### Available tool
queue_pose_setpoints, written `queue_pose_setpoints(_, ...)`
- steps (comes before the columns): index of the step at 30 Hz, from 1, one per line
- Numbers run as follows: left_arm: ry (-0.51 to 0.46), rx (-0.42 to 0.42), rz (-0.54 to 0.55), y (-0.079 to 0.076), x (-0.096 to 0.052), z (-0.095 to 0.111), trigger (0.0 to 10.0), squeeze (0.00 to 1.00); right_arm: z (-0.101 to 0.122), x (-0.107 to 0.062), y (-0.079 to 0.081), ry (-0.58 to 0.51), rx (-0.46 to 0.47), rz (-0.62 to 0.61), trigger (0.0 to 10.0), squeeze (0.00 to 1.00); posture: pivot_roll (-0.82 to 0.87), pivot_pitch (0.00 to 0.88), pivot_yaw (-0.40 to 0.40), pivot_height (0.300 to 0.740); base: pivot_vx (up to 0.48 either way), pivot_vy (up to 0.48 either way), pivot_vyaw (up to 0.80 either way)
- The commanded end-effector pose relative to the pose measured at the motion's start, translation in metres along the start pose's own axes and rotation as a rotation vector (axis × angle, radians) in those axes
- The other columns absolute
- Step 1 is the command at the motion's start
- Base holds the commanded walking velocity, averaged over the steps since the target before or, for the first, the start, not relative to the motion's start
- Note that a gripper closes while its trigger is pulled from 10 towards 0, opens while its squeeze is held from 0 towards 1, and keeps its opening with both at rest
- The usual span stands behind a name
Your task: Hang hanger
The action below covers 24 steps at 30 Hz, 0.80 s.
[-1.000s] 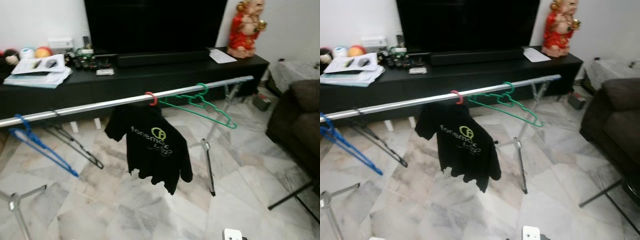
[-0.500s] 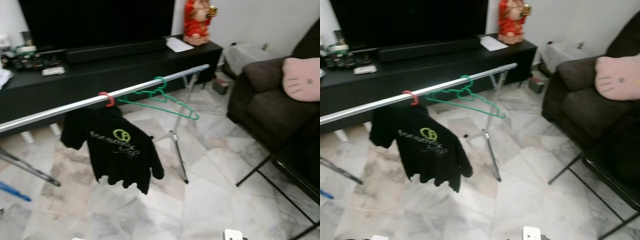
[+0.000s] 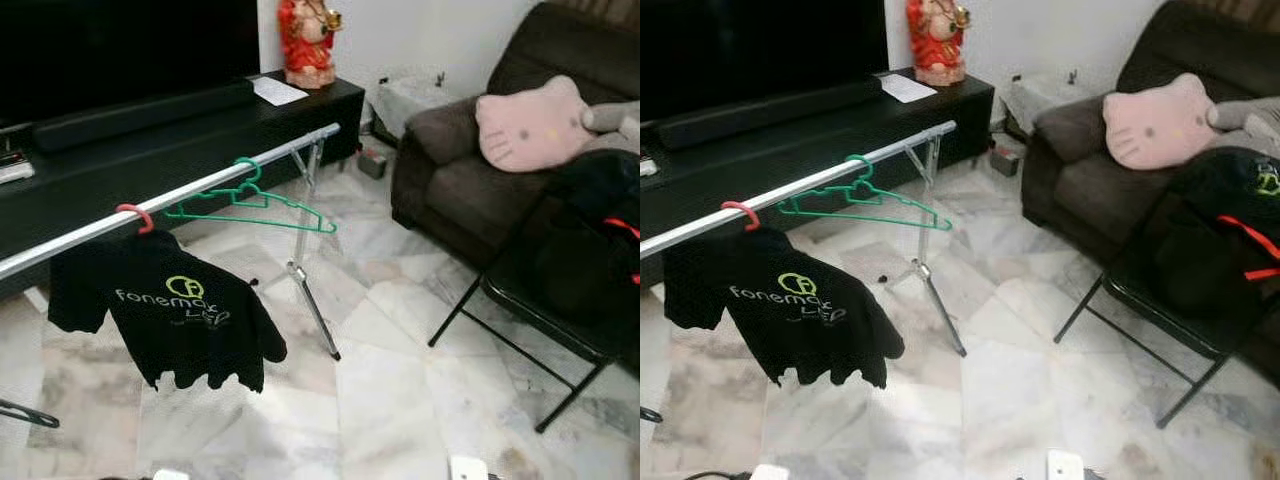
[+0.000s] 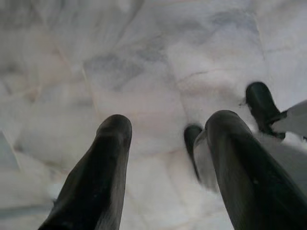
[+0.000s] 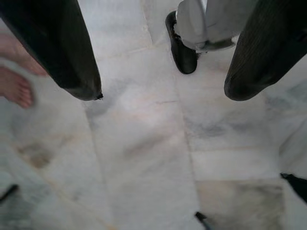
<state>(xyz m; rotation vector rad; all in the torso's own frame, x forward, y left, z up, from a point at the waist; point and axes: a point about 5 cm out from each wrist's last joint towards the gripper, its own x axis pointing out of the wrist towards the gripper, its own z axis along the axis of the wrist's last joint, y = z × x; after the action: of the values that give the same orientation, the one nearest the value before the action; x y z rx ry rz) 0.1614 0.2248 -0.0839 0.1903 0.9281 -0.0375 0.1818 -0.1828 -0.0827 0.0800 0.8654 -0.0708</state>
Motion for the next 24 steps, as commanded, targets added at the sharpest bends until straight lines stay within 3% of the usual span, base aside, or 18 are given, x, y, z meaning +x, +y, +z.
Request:
queue_pose_setpoints(1, 0.036, 0.0, 0.0, -0.0012, -0.0015, -0.0081, 10.0, 0.0, -0.0054, -0.0012, -0.0015, 0.023, 0.007, -0.008, 10.0, 0.0, -0.03, 0.077, -0.037, 0.74, 0.0, 0.0, -0.78)
queue_pose_setpoints(24, 0.022, -0.05, -0.009, -0.0017, -0.0011, -0.0061, 10.0, 0.0, -0.0058, -0.0013, -0.0018, 0.024, 0.0, -0.011, 10.0, 0.0, -0.03, 0.083, -0.036, 0.74, 0.0, 0.0, -0.78)
